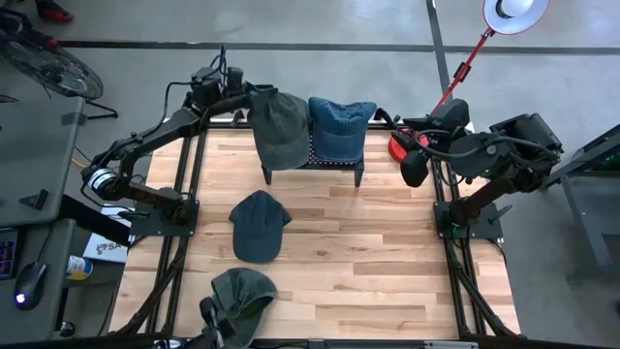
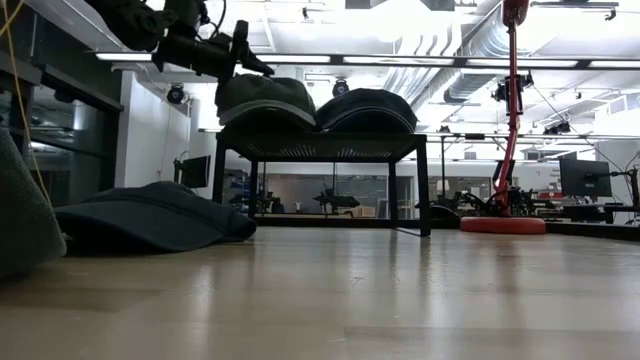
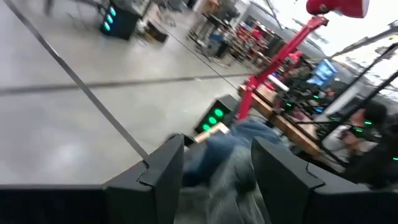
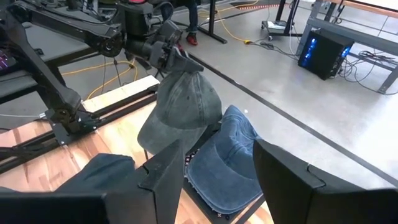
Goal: Pick & Place hat
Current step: Stack the top dark green cap on top of the other dark green cap on the shelf, then stack the dark blue cap on top of the other dark blue caps on the shelf
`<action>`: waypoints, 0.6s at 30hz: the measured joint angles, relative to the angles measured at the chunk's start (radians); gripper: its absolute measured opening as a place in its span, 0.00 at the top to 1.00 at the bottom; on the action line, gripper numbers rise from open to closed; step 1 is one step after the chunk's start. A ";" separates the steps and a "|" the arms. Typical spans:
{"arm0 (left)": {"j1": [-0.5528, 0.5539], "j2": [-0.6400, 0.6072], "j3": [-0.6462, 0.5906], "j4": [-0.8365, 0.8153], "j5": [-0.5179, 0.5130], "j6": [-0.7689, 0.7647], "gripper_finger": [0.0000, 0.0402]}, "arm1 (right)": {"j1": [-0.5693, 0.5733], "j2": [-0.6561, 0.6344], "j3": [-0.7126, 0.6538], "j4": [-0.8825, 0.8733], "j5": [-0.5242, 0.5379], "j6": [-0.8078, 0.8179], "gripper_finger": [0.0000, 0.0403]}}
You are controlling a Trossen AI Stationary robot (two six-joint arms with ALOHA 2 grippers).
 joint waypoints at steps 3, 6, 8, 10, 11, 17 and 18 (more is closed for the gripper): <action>0.000 0.000 0.000 0.024 -0.031 0.037 0.53 | 0.000 0.000 0.000 -0.005 0.003 0.003 0.54; 0.000 0.000 0.000 0.084 -0.037 0.064 0.53 | 0.000 0.000 0.000 -0.005 0.003 0.004 0.54; 0.000 -0.002 0.000 0.129 -0.038 0.066 0.53 | 0.000 0.000 0.000 -0.005 0.004 0.005 0.54; 0.000 -0.004 0.001 0.186 -0.034 0.066 0.53 | 0.000 0.000 0.000 -0.005 0.004 0.006 0.54; 0.000 -0.004 0.001 0.212 -0.022 0.066 0.53 | 0.000 0.000 0.000 -0.005 0.003 0.006 0.54; 0.000 -0.007 0.001 0.296 0.121 0.059 0.53 | 0.000 0.000 0.000 -0.006 0.003 0.005 0.54; -0.001 -0.010 0.001 0.294 0.151 0.056 0.53 | 0.000 0.000 0.000 -0.006 0.002 0.002 0.54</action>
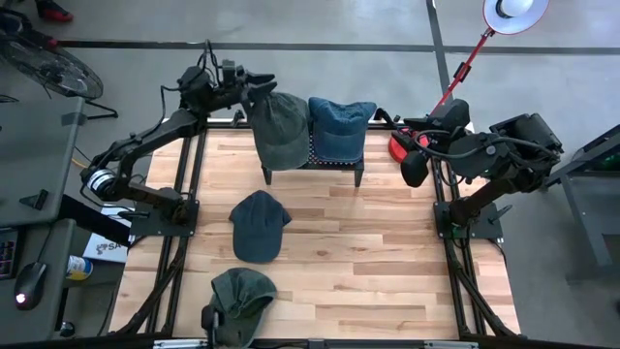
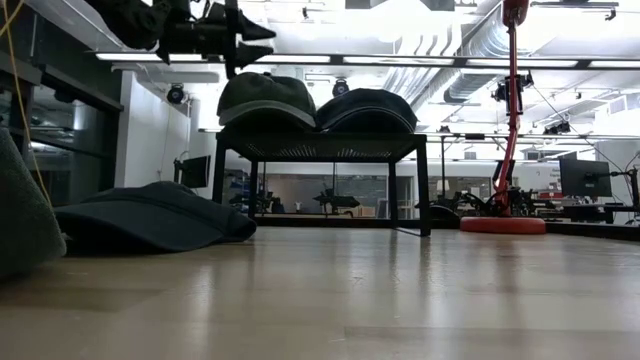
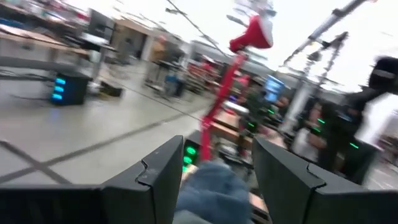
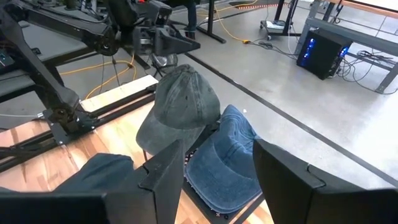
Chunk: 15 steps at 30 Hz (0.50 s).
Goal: Pick & Place hat
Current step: Stack the dark blue cap on top of the other dark blue caps on the shelf
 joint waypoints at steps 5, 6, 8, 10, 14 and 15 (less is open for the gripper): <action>-0.001 -0.060 0.001 -0.057 0.108 -0.001 0.53 | 0.000 0.000 0.000 -0.004 -0.023 -0.032 0.54; -0.003 -0.081 0.001 -0.092 0.110 0.001 0.53 | 0.000 0.000 0.000 -0.007 -0.026 -0.042 0.54; -0.022 -0.129 0.001 -0.160 0.093 0.031 0.53 | 0.000 0.000 0.000 -0.009 -0.029 -0.065 0.54; -0.049 -0.189 0.001 -0.251 0.052 0.078 0.53 | 0.000 0.000 0.000 -0.008 -0.031 -0.094 0.54; -0.149 -0.303 0.002 -0.471 -0.081 0.139 0.53 | 0.000 0.003 0.000 -0.008 -0.055 -0.159 0.54; -0.185 -0.325 0.002 -0.528 -0.125 0.142 0.53 | 0.000 0.006 0.000 -0.009 -0.060 -0.165 0.54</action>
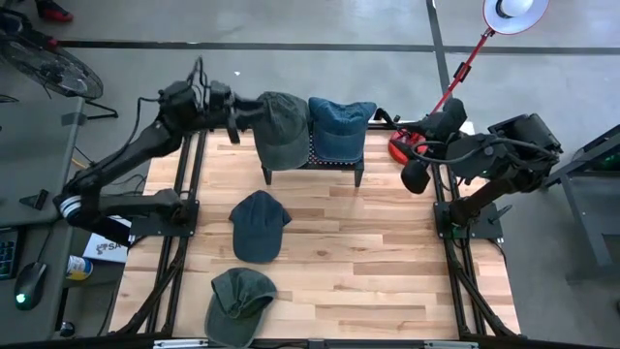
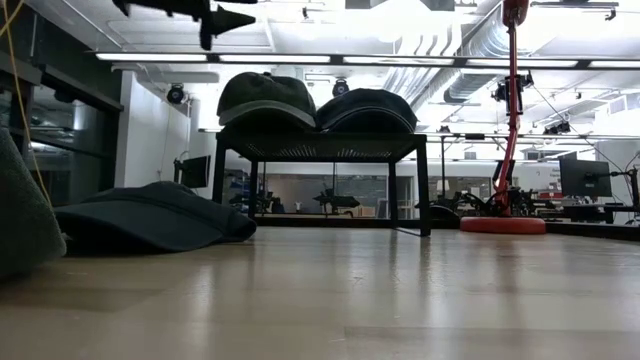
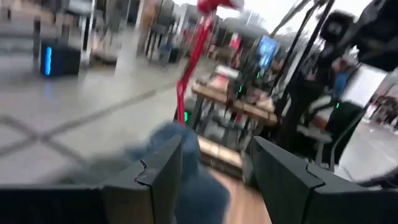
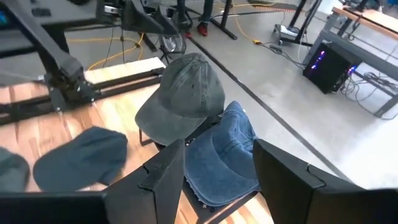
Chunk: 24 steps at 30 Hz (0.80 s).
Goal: Pick & Place hat
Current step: Stack the dark blue cap on top of the other dark blue caps on the shelf
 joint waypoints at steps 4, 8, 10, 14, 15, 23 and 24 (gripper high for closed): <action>-0.182 -0.063 0.000 -0.194 -0.189 0.016 0.53 | 0.000 0.023 0.000 -0.008 -0.049 -0.058 0.54; -0.401 -0.075 0.000 -0.360 -0.425 -0.031 0.53 | 0.000 0.057 0.000 -0.013 -0.082 -0.127 0.54; -0.509 -0.075 0.000 -0.423 -0.534 -0.077 0.53 | 0.000 0.069 0.000 -0.019 -0.082 -0.145 0.54; -0.711 -0.064 0.000 -0.557 -0.720 -0.229 0.53 | -0.009 0.083 0.000 -0.029 -0.098 -0.182 0.54; -0.759 -0.059 0.000 -0.596 -0.768 -0.282 0.53 | -0.013 0.084 0.000 -0.031 -0.108 -0.179 0.54; -1.005 0.057 0.000 -0.886 -1.038 -0.629 0.53 | -0.040 0.084 0.000 -0.032 -0.154 -0.241 0.54; -1.009 0.080 0.000 -0.914 -1.046 -0.656 0.53 | -0.040 0.084 0.000 -0.031 -0.165 -0.243 0.54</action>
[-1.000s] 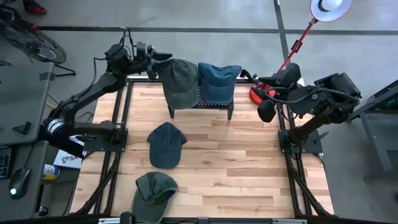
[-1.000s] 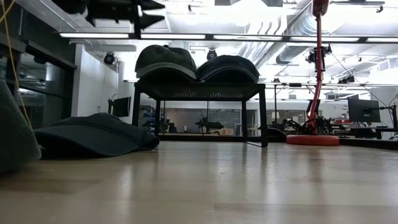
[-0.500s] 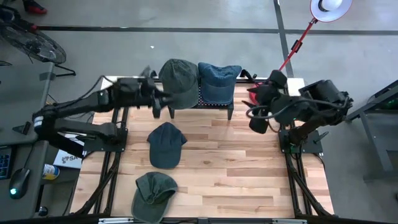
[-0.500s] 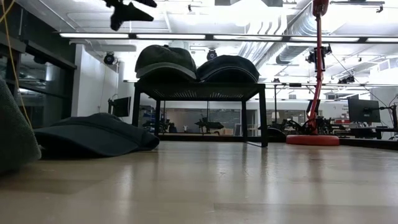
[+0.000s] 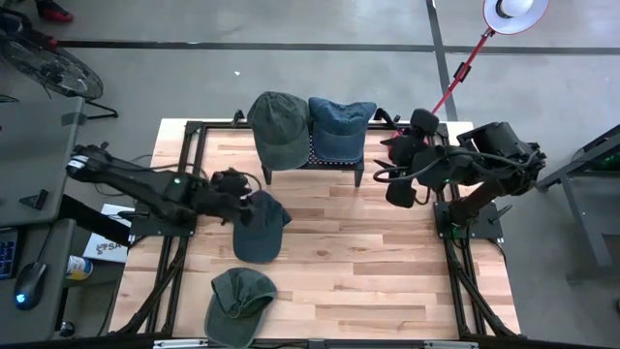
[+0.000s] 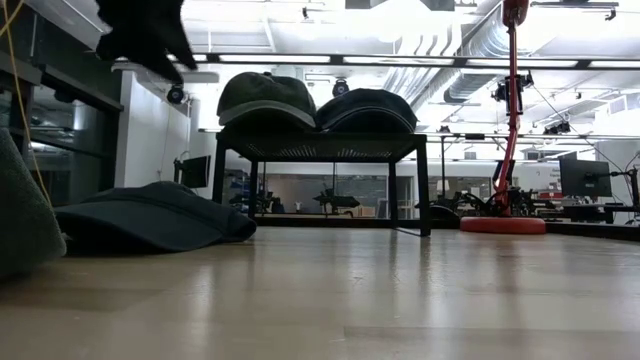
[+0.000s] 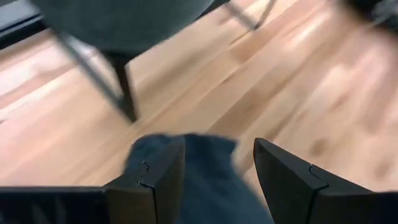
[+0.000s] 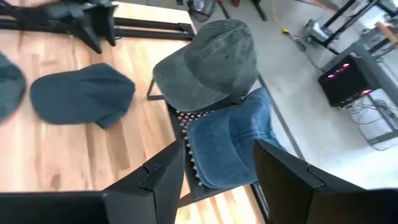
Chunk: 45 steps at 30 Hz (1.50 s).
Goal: Pick & Place hat
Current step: Stack the dark blue cap on top of the other dark blue caps on the shelf
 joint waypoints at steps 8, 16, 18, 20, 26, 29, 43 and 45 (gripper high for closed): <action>0.061 0.135 -0.023 -0.158 0.057 -0.031 0.53 | 0.001 0.000 0.000 0.000 -0.044 0.037 0.54; 0.185 0.096 -0.240 0.071 0.310 -0.098 0.53 | 0.001 0.000 0.000 0.001 -0.028 0.148 0.54; 0.199 0.074 -0.281 0.085 0.328 -0.121 0.53 | 0.001 0.000 0.000 0.000 -0.027 0.173 0.54; 0.211 0.051 -0.307 0.084 0.325 -0.136 0.53 | 0.001 0.000 0.000 0.001 -0.025 0.193 0.54; 0.291 -0.042 -0.377 0.076 0.405 -0.081 0.53 | -0.002 0.007 0.000 0.001 -0.013 0.262 0.54; 0.319 -0.085 -0.412 0.083 0.435 -0.050 0.53 | -0.004 0.008 0.000 0.001 -0.016 0.287 0.54; 0.356 -0.113 -0.538 0.212 0.562 0.037 0.53 | -0.013 0.008 0.000 0.001 -0.013 0.353 0.54; 0.356 -0.113 -0.546 0.226 0.584 0.044 0.53 | -0.013 0.008 0.000 0.001 -0.008 0.360 0.54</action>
